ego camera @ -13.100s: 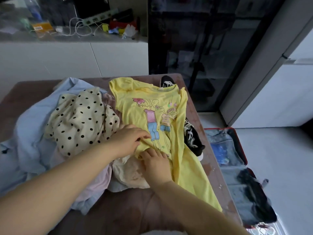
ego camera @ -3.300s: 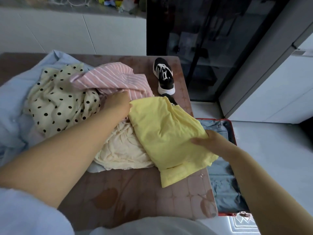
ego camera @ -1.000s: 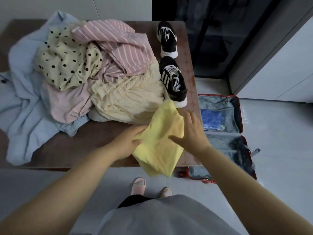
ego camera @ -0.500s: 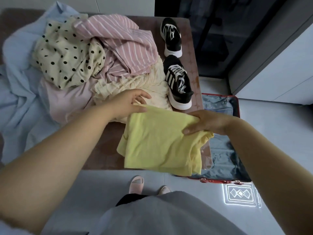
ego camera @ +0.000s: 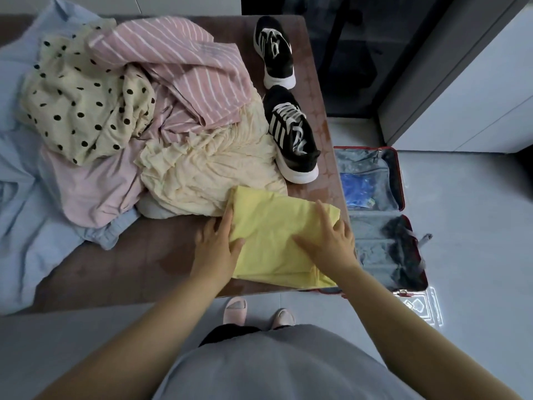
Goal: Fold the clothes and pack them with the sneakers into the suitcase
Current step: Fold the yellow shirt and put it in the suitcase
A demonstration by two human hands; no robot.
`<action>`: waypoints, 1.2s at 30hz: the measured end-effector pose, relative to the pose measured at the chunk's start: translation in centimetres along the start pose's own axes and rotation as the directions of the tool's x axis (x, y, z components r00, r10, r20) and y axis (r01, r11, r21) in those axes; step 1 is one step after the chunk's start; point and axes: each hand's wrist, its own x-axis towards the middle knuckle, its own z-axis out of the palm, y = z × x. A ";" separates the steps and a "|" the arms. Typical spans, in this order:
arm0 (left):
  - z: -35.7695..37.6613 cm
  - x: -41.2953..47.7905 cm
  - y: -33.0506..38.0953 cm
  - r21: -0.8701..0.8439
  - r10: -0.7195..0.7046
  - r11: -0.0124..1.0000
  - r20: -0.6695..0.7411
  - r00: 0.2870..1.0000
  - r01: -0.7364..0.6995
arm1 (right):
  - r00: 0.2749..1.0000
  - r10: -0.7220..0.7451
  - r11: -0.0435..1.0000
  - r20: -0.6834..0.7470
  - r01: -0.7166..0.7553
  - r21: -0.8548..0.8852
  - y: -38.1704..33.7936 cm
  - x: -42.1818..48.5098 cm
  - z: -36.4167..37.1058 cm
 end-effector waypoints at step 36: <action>18.0 1.8 28.3 -0.640 -0.033 0.733 0.307 0.951 0.231 | 0.962 0.273 0.561 -0.021 -0.142 0.815 27.5 -0.7 -15.0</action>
